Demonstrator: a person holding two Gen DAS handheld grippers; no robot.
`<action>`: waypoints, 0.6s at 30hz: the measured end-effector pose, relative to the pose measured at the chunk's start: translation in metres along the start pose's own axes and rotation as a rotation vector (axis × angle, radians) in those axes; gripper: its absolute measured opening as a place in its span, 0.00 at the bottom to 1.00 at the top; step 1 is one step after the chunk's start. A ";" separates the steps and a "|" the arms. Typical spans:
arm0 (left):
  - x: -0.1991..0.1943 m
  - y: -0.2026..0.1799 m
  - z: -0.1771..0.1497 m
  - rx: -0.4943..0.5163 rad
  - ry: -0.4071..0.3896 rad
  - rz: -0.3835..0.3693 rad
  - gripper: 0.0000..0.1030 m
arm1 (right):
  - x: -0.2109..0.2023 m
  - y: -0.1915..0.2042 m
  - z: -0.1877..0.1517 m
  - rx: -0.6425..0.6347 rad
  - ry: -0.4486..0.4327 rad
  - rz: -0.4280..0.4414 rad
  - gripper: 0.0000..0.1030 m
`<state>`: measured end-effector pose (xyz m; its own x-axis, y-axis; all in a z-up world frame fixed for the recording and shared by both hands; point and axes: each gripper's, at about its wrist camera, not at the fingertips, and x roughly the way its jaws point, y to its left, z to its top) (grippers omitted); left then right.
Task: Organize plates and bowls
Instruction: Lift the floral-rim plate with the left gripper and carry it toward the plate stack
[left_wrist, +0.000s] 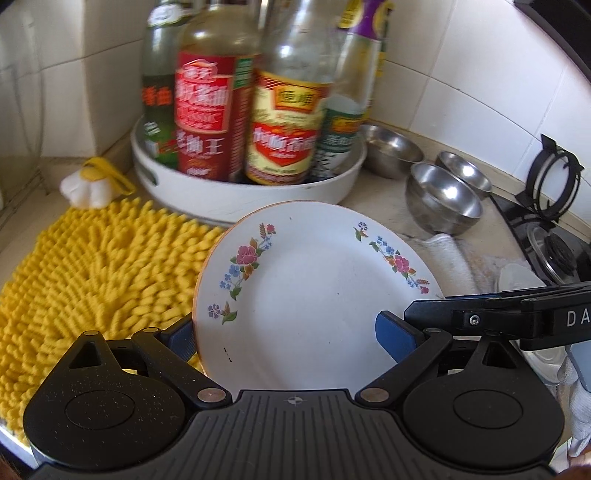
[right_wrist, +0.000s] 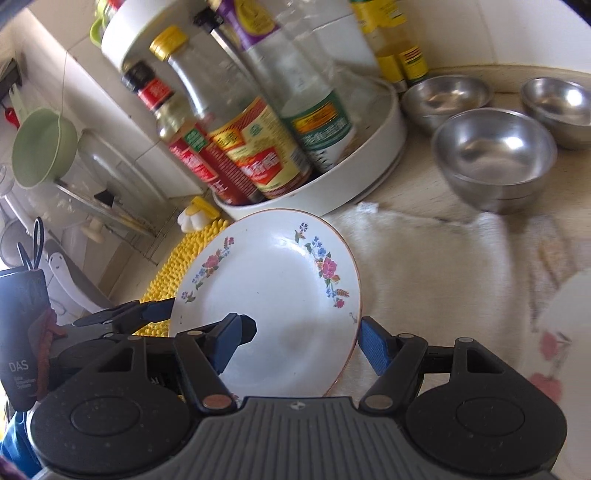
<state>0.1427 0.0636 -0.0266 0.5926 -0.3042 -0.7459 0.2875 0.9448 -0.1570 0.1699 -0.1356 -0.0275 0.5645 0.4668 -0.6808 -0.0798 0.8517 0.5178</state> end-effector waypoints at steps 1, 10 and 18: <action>0.001 -0.004 0.002 0.010 -0.002 -0.006 0.95 | -0.004 -0.003 0.000 0.005 -0.007 -0.005 0.70; 0.010 -0.045 0.015 0.097 -0.010 -0.071 0.96 | -0.047 -0.029 -0.006 0.063 -0.078 -0.064 0.70; 0.020 -0.090 0.023 0.184 -0.006 -0.141 0.96 | -0.085 -0.056 -0.018 0.129 -0.136 -0.125 0.70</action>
<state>0.1458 -0.0302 -0.0129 0.5414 -0.4326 -0.7209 0.4999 0.8551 -0.1377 0.1113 -0.2191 -0.0082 0.6694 0.3157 -0.6725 0.0987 0.8594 0.5017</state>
